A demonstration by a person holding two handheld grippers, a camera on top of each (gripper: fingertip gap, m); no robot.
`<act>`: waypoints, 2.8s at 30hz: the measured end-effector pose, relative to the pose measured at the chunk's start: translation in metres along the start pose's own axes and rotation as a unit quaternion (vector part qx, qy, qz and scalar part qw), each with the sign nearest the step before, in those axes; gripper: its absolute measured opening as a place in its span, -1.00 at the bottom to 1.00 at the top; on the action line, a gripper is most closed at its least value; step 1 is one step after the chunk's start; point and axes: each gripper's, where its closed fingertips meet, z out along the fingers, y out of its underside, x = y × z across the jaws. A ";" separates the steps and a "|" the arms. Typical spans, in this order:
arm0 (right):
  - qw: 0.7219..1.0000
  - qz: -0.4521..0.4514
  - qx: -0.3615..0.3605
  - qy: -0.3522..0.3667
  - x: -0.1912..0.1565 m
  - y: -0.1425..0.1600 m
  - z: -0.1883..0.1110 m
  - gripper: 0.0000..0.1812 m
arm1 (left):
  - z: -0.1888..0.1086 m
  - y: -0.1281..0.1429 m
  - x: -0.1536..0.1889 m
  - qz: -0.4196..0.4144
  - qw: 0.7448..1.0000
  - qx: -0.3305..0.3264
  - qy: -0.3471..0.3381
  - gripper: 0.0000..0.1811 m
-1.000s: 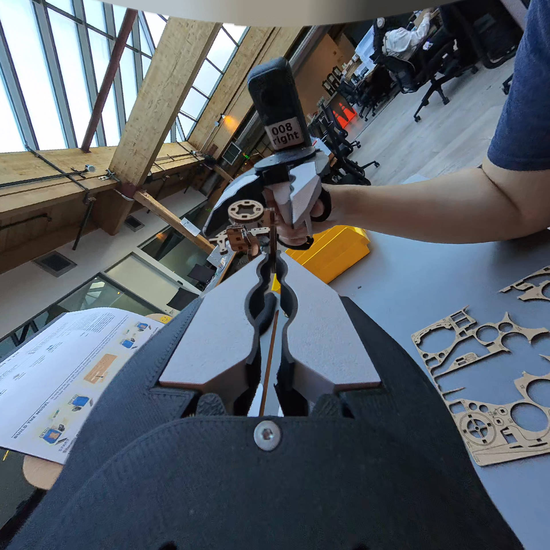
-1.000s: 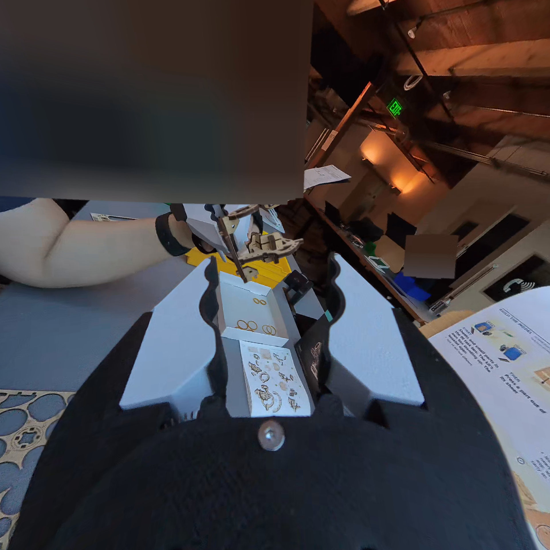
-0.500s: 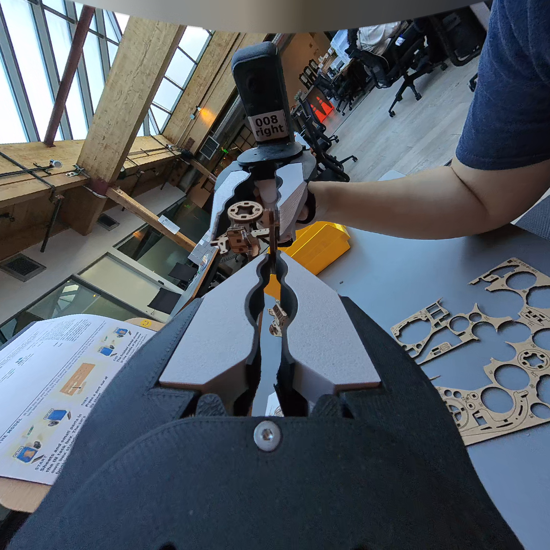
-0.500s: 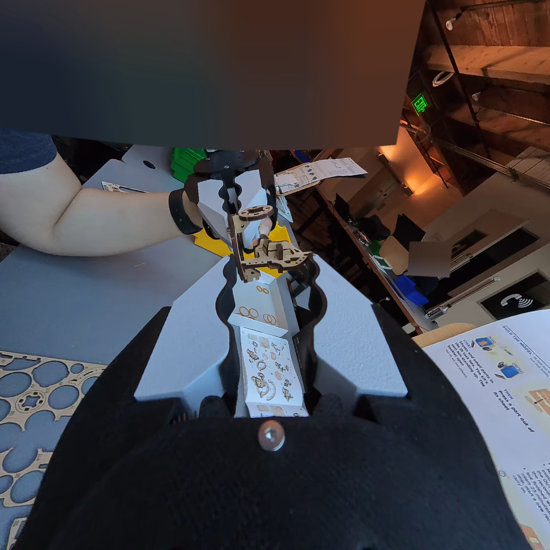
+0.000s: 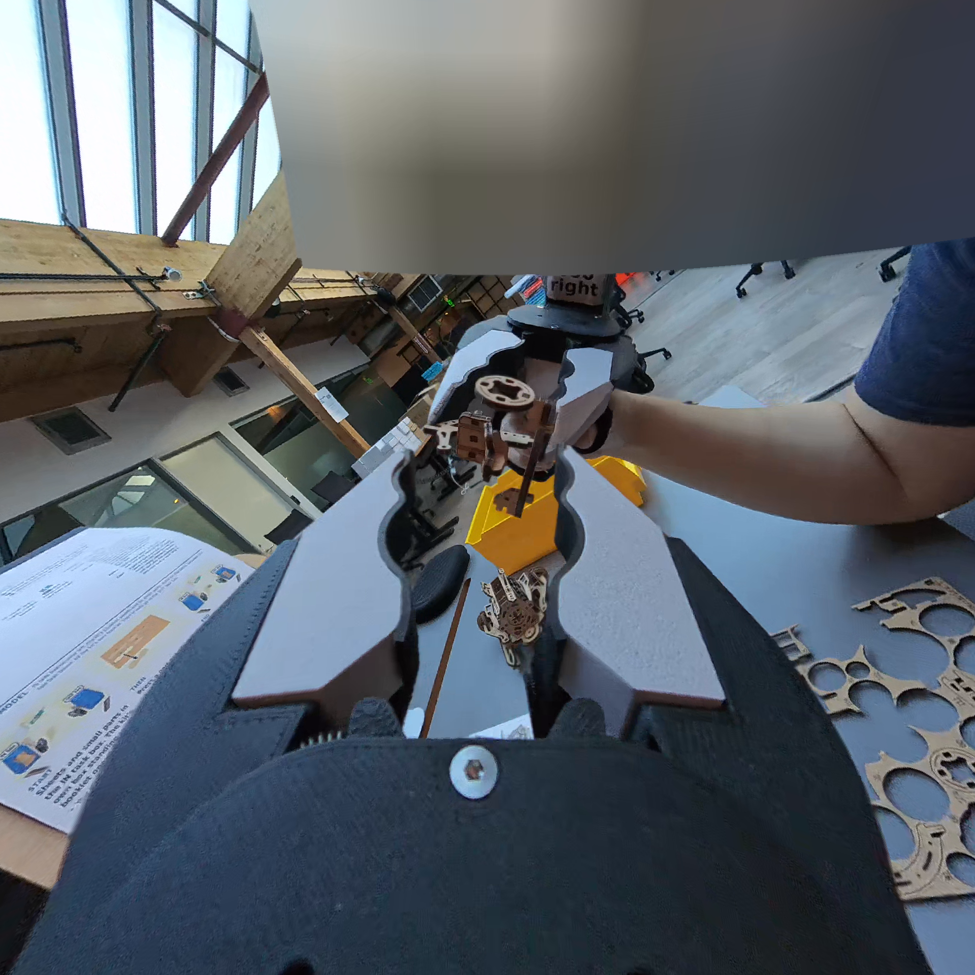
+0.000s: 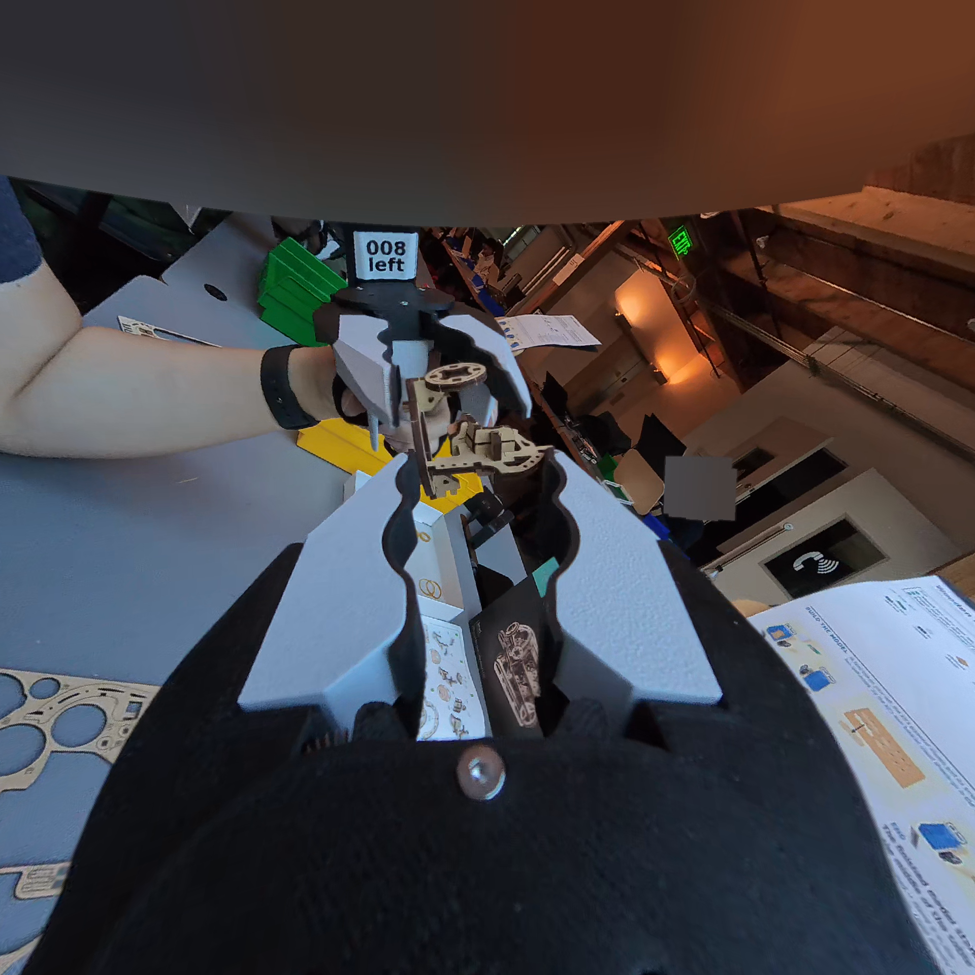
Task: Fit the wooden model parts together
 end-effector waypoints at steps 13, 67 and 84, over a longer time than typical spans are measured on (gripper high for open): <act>0.998 -0.066 -0.003 0.004 -0.011 -0.007 0.009 -0.49 | 0.007 -0.008 0.011 0.031 0.999 0.010 0.011 -0.51; 0.924 -0.236 -0.302 -0.010 -0.026 0.054 0.006 -0.49 | 0.004 0.073 0.019 0.174 0.922 -0.345 -0.004 -0.51; 0.972 -0.140 -0.178 -0.065 -0.043 0.023 0.000 -0.48 | 0.005 0.044 0.038 0.128 0.959 -0.249 0.051 -0.53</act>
